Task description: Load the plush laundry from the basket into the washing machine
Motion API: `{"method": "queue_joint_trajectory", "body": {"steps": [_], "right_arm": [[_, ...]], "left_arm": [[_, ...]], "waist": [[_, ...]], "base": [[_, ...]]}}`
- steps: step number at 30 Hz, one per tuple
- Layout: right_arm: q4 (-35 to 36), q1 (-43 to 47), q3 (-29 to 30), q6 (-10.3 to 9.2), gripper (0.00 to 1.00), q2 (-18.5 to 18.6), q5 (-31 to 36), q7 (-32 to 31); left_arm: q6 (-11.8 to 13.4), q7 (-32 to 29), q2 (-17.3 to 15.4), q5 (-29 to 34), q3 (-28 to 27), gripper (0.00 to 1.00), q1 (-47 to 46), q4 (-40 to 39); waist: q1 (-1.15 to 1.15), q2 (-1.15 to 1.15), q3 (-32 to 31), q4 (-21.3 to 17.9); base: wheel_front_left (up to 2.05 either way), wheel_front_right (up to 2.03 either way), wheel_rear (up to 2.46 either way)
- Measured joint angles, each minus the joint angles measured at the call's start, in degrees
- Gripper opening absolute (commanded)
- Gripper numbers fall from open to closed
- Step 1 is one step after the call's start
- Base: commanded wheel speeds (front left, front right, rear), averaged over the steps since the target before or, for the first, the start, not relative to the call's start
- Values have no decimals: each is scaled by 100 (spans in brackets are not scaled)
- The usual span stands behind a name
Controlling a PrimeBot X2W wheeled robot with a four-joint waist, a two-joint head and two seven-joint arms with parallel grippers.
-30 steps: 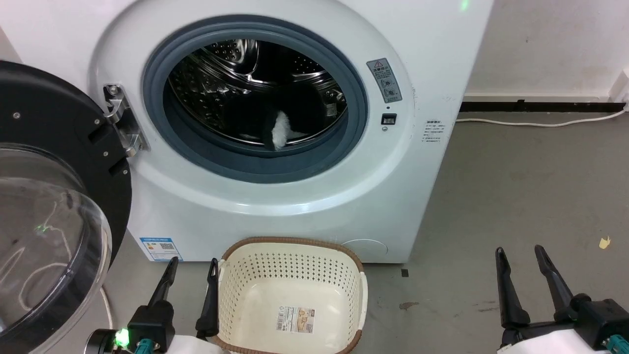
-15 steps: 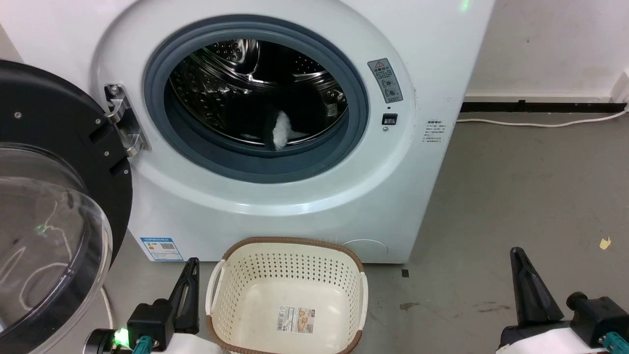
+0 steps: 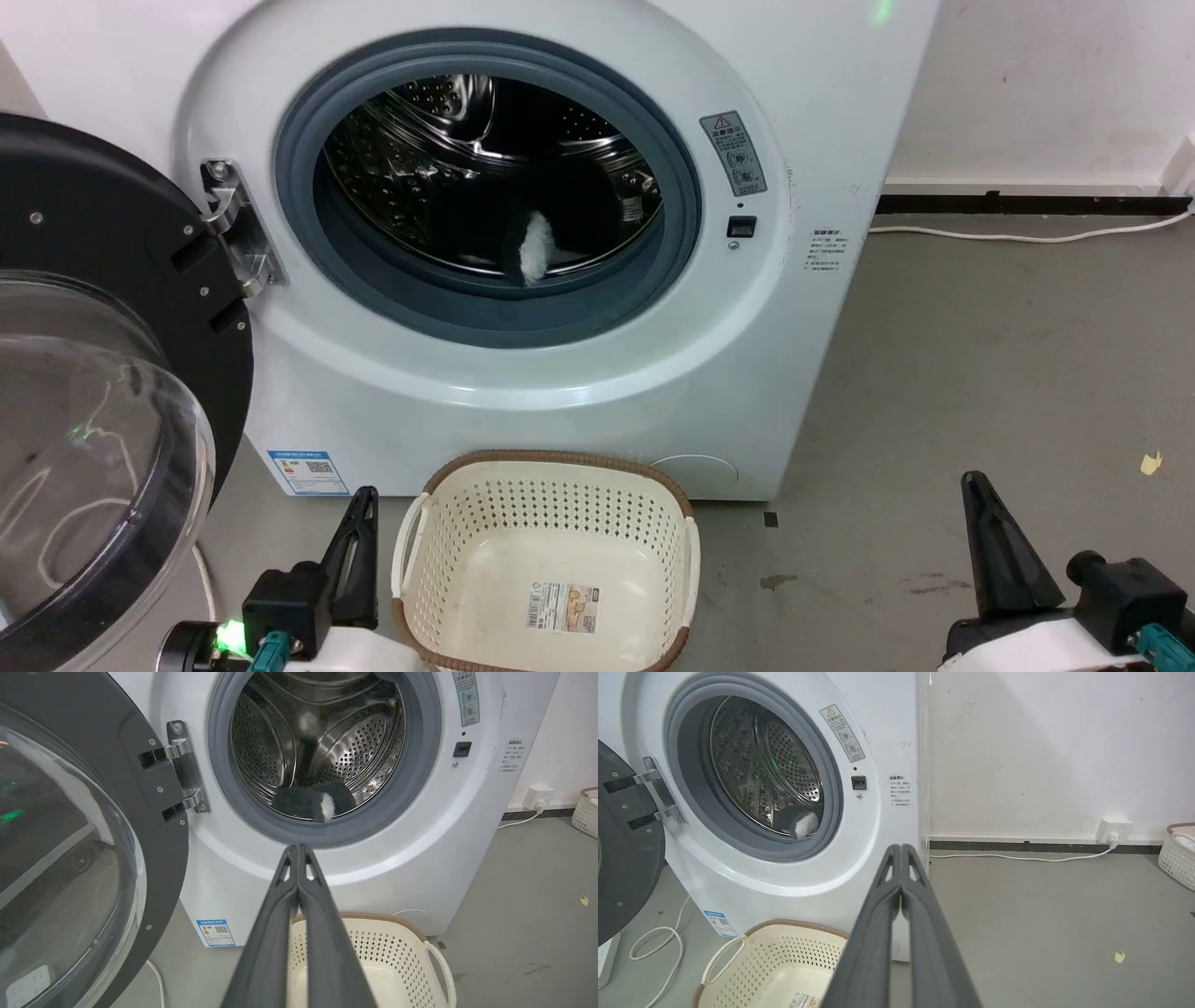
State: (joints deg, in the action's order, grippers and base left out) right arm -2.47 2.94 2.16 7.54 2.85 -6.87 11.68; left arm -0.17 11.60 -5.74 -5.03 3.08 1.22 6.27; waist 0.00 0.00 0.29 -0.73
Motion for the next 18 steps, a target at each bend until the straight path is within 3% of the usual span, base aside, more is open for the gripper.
{"method": "queue_joint_trajectory", "body": {"steps": [18], "right_arm": [[41,-8,-43,0,0,0,130,-202]], "left_arm": [[1,-199,73,93,-40,0,-3,-97]], "waist": [[0,0,-5,13]], "base": [[0,0,0]]}}
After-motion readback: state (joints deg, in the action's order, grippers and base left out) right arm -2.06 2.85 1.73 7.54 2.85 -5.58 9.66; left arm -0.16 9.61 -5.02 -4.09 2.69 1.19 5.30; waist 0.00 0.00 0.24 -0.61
